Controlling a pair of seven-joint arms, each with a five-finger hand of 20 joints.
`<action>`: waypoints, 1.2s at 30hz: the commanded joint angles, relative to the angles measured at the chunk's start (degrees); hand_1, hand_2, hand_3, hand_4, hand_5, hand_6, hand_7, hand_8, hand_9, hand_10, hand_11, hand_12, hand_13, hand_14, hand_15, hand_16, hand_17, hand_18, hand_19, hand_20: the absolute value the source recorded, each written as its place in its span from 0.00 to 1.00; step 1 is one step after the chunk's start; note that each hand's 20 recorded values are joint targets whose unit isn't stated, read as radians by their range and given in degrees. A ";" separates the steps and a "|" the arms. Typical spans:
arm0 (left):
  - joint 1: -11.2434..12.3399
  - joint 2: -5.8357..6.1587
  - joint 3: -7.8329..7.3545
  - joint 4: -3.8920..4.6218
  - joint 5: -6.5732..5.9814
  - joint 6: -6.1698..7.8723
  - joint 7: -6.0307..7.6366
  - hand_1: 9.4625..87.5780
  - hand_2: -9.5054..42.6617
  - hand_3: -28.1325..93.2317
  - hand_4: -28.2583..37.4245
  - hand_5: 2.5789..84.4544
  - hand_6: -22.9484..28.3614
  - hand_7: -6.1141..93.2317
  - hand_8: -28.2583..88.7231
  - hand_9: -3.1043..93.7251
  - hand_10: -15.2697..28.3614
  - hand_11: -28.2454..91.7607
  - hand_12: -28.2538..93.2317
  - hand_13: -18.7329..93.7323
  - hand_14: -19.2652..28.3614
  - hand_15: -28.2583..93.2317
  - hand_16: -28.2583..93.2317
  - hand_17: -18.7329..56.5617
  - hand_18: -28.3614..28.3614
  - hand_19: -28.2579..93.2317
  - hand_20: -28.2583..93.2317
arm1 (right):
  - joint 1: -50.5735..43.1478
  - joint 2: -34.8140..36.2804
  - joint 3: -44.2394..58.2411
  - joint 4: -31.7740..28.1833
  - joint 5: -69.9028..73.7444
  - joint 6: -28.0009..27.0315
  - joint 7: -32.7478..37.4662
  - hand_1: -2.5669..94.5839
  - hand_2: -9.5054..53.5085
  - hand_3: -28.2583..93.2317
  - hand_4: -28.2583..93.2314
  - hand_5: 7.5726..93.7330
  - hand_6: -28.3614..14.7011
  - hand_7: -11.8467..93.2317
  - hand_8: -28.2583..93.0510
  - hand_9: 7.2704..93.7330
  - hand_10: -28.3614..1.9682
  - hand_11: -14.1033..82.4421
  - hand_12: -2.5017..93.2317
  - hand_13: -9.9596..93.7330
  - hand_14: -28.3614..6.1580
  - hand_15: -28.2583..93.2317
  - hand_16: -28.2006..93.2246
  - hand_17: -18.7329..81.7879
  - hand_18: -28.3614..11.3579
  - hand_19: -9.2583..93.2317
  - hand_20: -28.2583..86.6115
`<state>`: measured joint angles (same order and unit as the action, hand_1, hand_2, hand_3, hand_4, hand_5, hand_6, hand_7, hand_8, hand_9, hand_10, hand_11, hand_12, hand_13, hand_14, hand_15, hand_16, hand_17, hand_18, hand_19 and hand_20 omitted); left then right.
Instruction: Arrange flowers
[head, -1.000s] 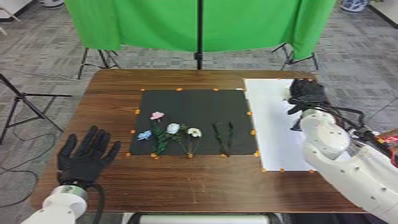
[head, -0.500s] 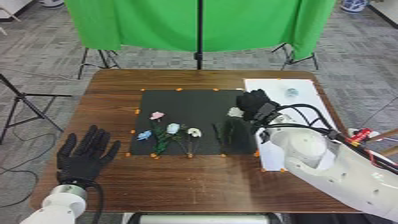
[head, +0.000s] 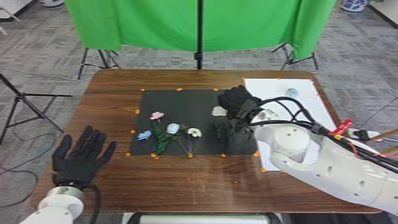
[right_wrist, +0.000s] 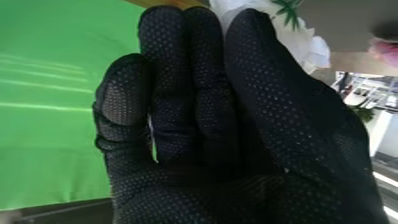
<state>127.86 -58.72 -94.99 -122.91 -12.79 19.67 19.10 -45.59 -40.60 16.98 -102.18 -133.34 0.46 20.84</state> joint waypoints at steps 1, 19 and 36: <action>0.68 0.22 0.53 0.06 -0.06 0.63 0.77 0.25 0.45 0.85 0.00 0.56 0.59 0.27 0.15 0.47 0.71 0.50 0.34 0.46 0.74 0.68 0.18 0.18 0.77 0.58 0.39 | -0.20 0.95 -2.07 -0.60 -5.26 0.15 -1.25 0.67 0.00 0.77 0.00 0.75 0.63 0.45 0.32 0.88 0.58 0.25 0.48 0.75 0.64 0.54 0.57 0.55 0.19 0.89 0.55; 0.31 -0.15 0.42 -0.19 -0.77 -0.03 0.54 0.24 0.46 0.85 0.00 0.56 0.59 0.28 0.15 0.48 0.71 0.50 0.34 0.47 0.74 0.68 0.18 0.18 0.77 0.58 0.39 | -3.90 -0.13 3.22 -2.67 -2.37 -7.02 -0.65 0.61 0.00 0.80 0.00 0.63 0.61 0.34 0.22 0.74 0.50 0.31 0.35 0.70 0.58 0.58 0.52 0.53 0.16 0.89 0.55; 0.75 -0.40 -0.08 -0.31 -0.94 1.68 0.21 0.25 0.46 0.85 0.00 0.56 0.59 0.28 0.14 0.48 0.71 0.50 0.34 0.46 0.74 0.68 0.18 0.19 0.77 0.58 0.39 | -9.37 4.49 12.56 -5.64 1.17 -6.40 -1.90 0.51 0.00 0.89 0.00 0.53 0.57 0.29 0.14 0.63 0.40 0.35 0.23 0.65 0.44 0.62 0.43 0.50 0.16 0.87 0.54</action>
<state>127.71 -58.75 -94.95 -123.18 -13.90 20.58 19.57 -53.94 -38.93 25.99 -107.01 -133.26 -7.16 17.07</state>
